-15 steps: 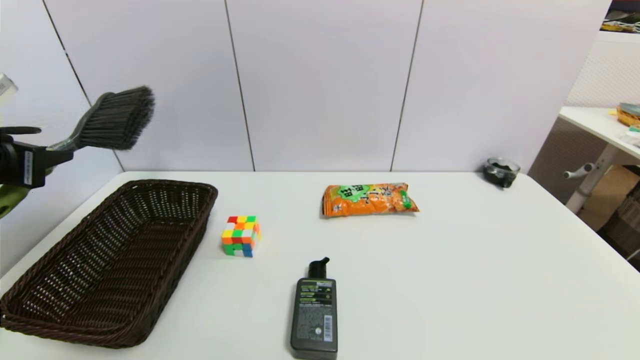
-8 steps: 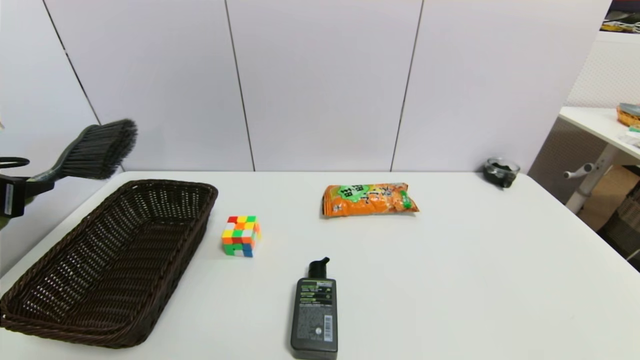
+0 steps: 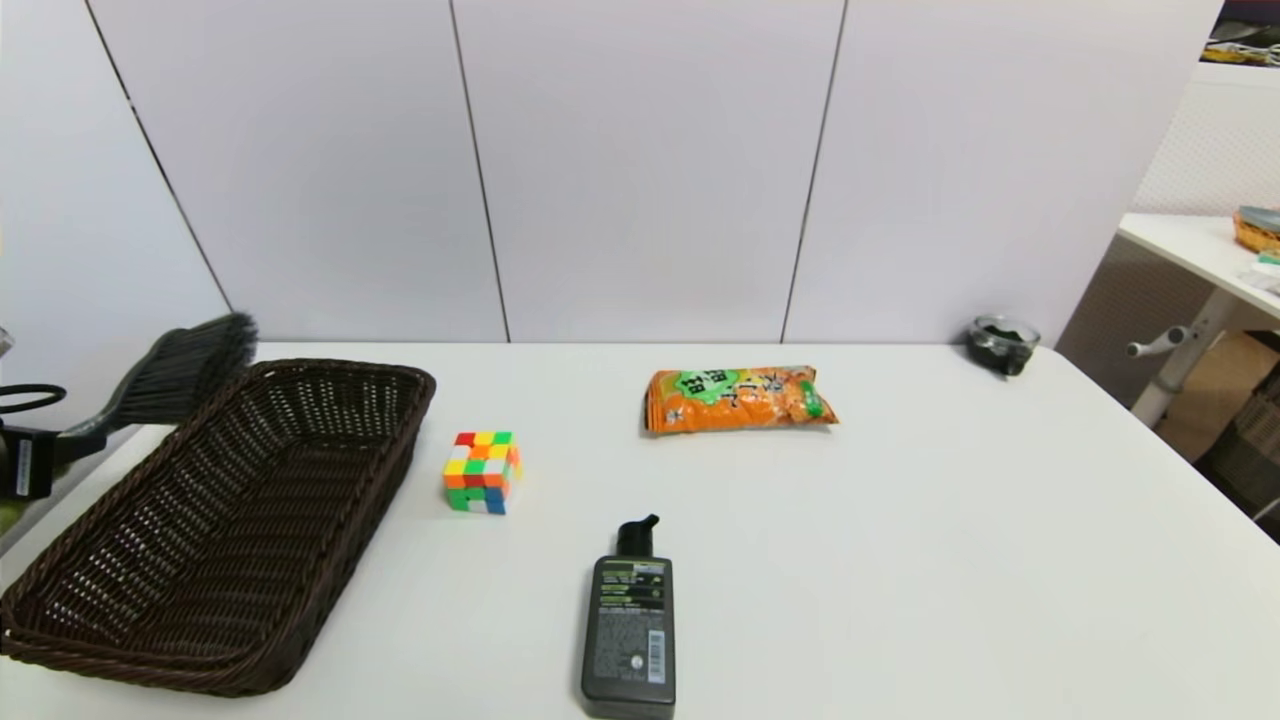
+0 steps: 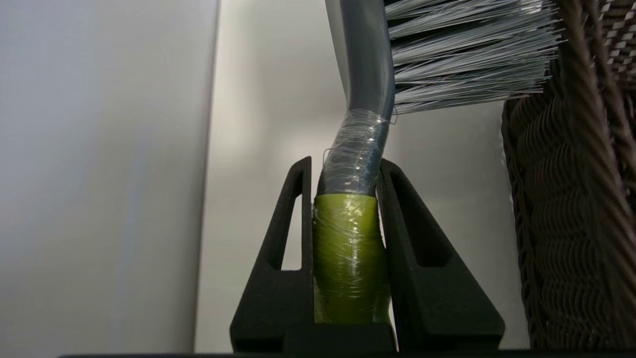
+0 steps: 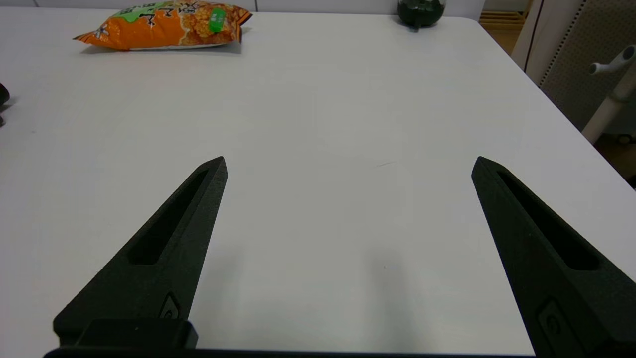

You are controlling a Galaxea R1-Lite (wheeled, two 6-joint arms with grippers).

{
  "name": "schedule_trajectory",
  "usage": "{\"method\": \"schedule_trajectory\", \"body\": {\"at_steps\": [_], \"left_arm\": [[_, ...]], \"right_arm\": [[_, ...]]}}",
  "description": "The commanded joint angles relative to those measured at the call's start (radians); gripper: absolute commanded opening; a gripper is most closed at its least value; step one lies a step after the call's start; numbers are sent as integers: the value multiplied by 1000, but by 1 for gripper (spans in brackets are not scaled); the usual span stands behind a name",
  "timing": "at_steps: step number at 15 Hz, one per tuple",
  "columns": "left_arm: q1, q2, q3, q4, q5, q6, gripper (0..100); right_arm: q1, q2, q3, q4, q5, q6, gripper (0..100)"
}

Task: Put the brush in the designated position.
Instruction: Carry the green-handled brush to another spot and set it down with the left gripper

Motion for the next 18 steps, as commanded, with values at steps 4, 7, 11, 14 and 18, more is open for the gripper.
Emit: {"method": "schedule_trajectory", "body": {"at_steps": [4,7,11,14,18], "left_arm": [[3,139,10,15,-8,72,0],[3,201,10,-5,-42,72,0],[3,256,8,-21,-49,74,0],[3,265,-4,-19,-49,74,0],[3,247,-22,-15,-49,72,100]], "right_arm": [[0,1,2,0,0,-2,100],[2,1,2,0,0,0,100],[0,1,2,0,0,0,100],[0,1,2,0,0,-2,100],[0,1,2,0,0,-2,100]]}}
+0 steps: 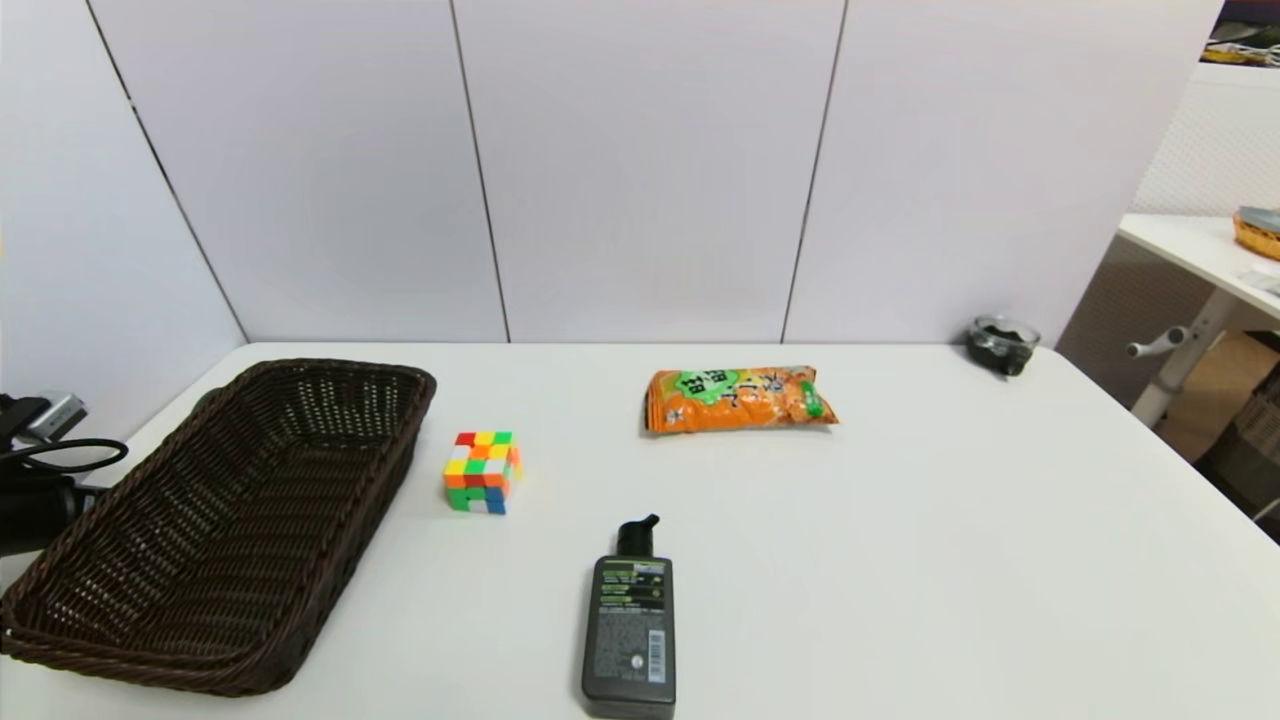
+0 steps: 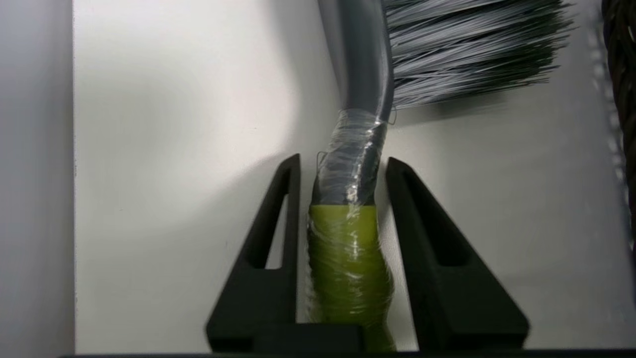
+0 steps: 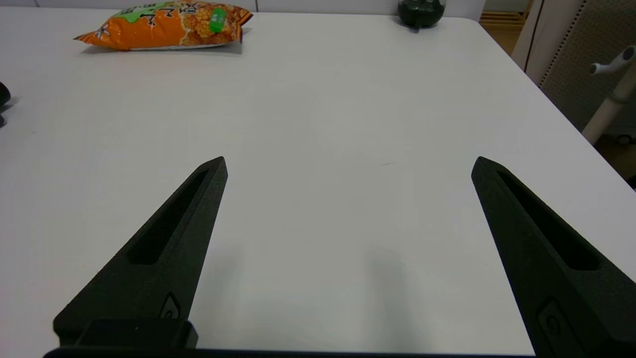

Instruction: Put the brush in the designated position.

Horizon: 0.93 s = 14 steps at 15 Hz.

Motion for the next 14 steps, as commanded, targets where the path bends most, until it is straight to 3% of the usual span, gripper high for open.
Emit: {"method": "schedule_trajectory", "body": {"at_steps": [1,4,8,11,14], "left_arm": [[1,-27,-24,7,-2,-3,100],[0,-95,-55,35,-2,-14,100],[-19,-234,-151,171,17,-35,100],[-83,-346,-246,250,230,-92,100],[-269,-506,-245,285,278,-308,100]], "right_arm": [[0,1,2,0,0,-1,100],[2,1,2,0,0,-1,100],[0,1,2,0,0,-1,100],[0,1,2,0,0,-1,100],[0,1,2,0,0,-1,100]]}}
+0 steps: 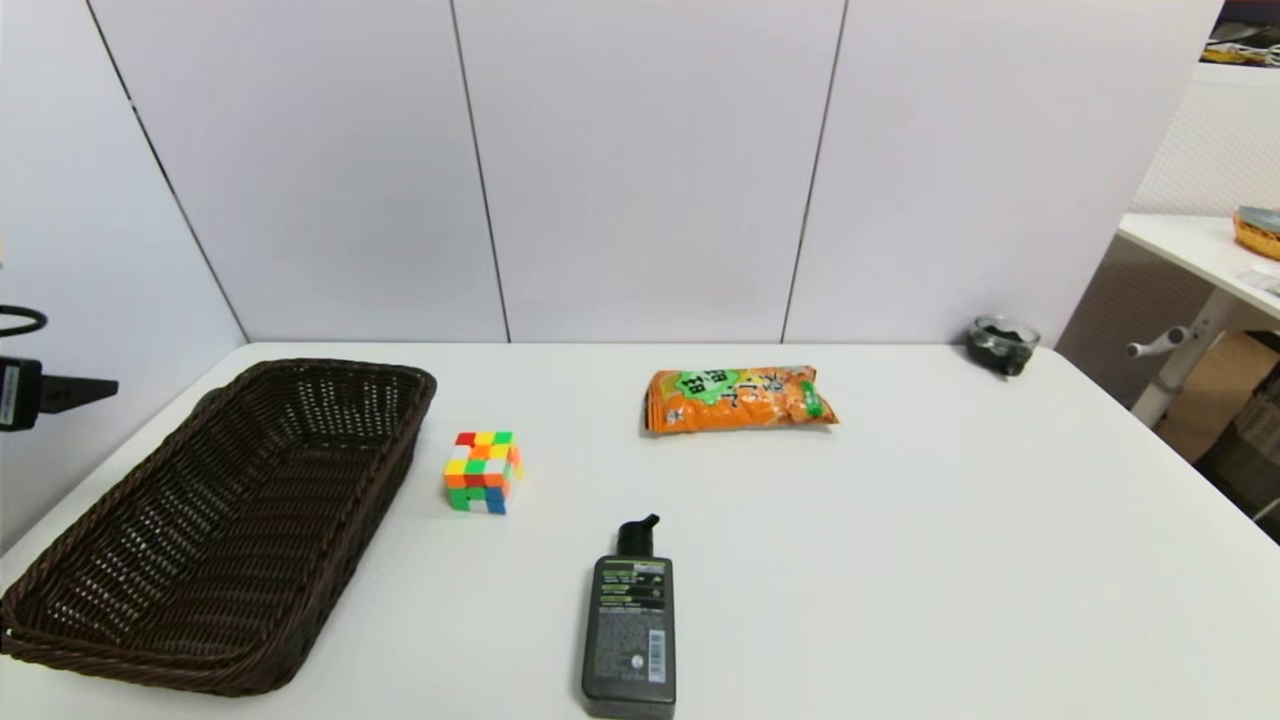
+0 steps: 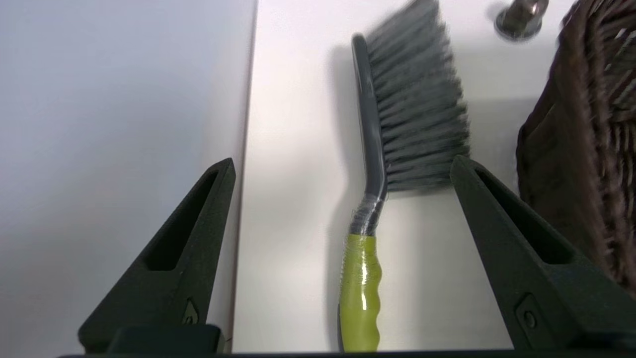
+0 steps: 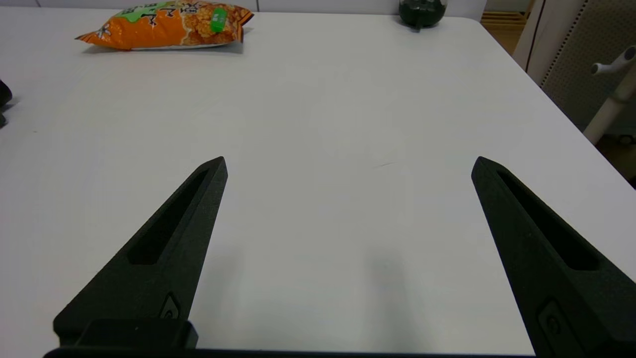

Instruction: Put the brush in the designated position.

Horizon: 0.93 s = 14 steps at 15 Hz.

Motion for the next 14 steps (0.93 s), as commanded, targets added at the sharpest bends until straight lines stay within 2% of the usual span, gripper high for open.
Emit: {"method": "schedule_trajectory", "body": {"at_steps": [1,5,10,14], "left_arm": [[-279,-262,-6,39,85,-268,100],[-519,-506,88,13,91,-276,100],[-545,-1021,474,-75,103,-247,100],[-616,-1317,741,-79,208,-276,100]], "right_arm": [[1,1,2,0,0,0,100],[1,1,2,0,0,-1,100],[0,1,2,0,0,-1,100],[1,1,2,0,0,0,100]]}}
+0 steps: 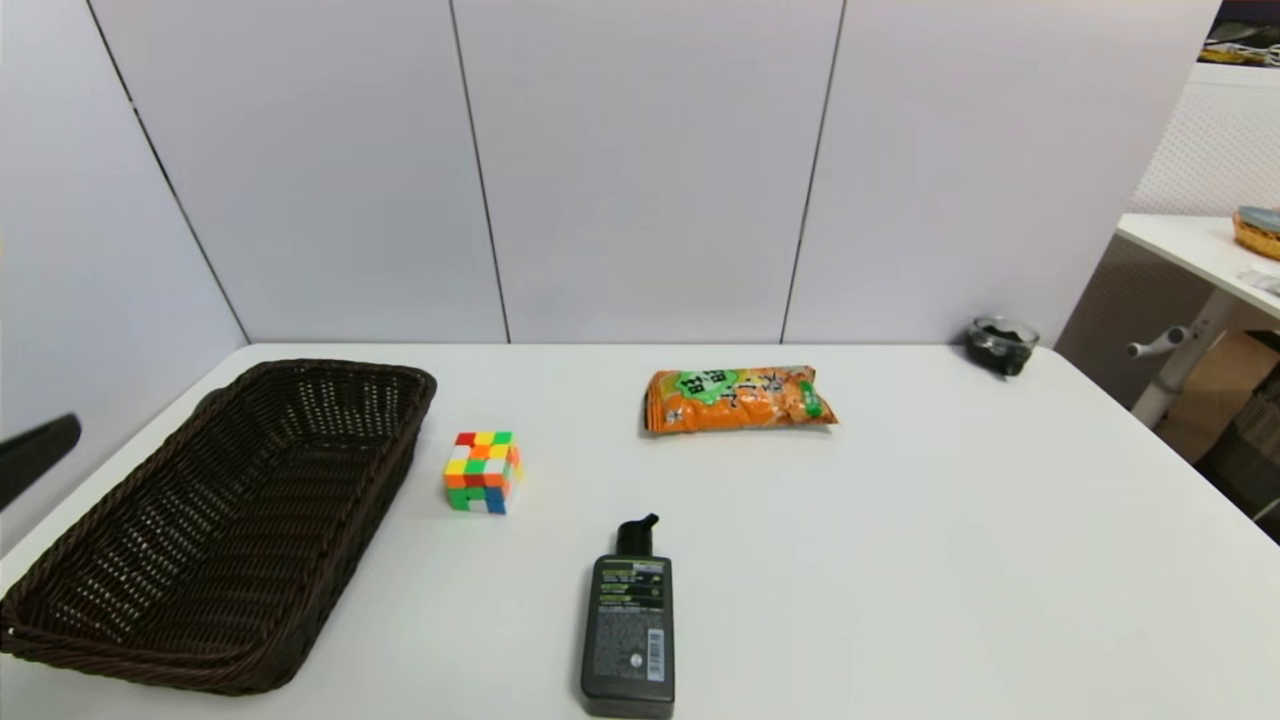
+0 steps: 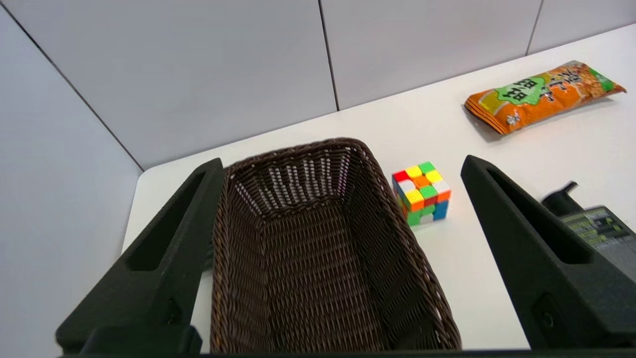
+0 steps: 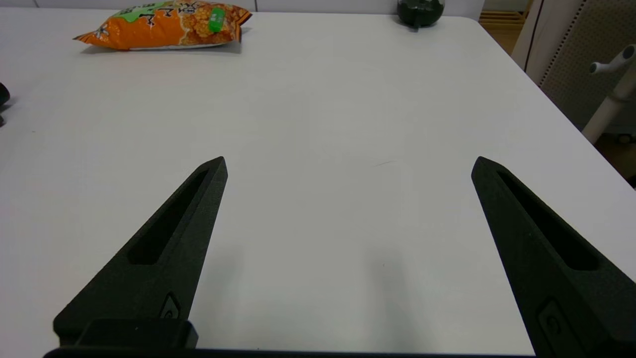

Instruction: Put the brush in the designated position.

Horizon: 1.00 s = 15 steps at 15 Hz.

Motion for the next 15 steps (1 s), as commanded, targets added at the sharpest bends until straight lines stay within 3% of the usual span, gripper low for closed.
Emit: {"method": "schedule_trajectory", "body": {"at_steps": [1,6,7,15], "left_arm": [[-83,-458,366,-21,140,-27,100],[-54,-708,651,-33,176,-38,100],[-53,-737,710,-31,224,-56,100],[-53,-737,710,-25,256,-148,100]], "right_arm": [[0,1,2,0,0,-2,100],[0,1,2,0,0,0,100],[0,1,2,0,0,0,100],[0,1,2,0,0,0,100]]}}
